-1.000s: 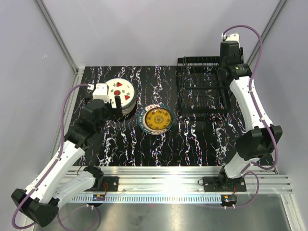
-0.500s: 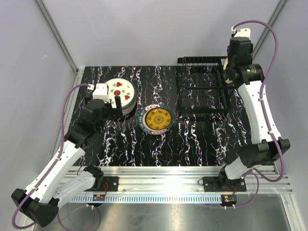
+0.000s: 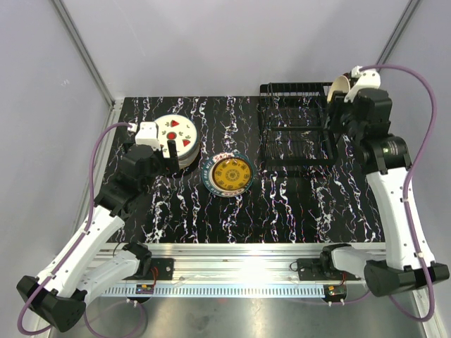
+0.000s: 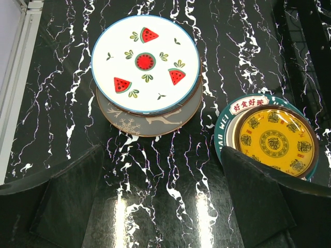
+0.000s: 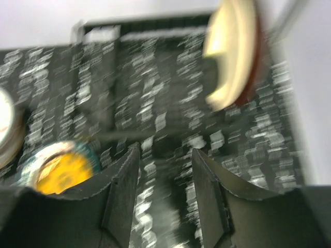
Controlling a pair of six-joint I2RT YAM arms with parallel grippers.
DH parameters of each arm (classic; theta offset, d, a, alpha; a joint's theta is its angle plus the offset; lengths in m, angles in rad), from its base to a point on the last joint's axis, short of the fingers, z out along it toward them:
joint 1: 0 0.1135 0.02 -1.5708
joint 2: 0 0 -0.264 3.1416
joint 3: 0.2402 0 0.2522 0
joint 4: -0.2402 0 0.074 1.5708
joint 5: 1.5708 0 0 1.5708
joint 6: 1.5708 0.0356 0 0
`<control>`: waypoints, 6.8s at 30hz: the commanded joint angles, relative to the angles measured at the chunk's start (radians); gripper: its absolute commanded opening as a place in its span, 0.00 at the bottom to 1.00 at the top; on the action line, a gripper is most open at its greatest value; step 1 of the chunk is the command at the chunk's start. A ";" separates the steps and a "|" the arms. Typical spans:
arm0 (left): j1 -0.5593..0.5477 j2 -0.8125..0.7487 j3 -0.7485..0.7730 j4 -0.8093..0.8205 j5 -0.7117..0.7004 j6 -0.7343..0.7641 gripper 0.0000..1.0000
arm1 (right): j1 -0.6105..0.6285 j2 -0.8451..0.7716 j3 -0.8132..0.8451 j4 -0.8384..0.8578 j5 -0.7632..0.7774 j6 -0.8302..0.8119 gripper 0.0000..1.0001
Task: Load the plates into the dish rack
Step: Grab a plate with the right arm, then insert the plate into the dish rack
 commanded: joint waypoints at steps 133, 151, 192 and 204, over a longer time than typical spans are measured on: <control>-0.009 0.025 0.022 0.020 -0.038 0.022 0.99 | 0.423 -0.264 -0.315 0.253 0.184 0.246 0.00; -0.010 0.019 0.022 0.020 -0.035 0.022 0.99 | 0.282 0.051 0.056 0.335 0.481 -0.108 0.00; -0.038 -0.004 0.020 0.025 -0.006 0.017 0.99 | 0.128 0.329 0.029 0.611 0.610 -0.714 0.00; -0.041 0.002 0.020 0.026 -0.003 0.017 0.99 | 0.097 0.326 -0.025 0.613 0.578 -0.712 0.00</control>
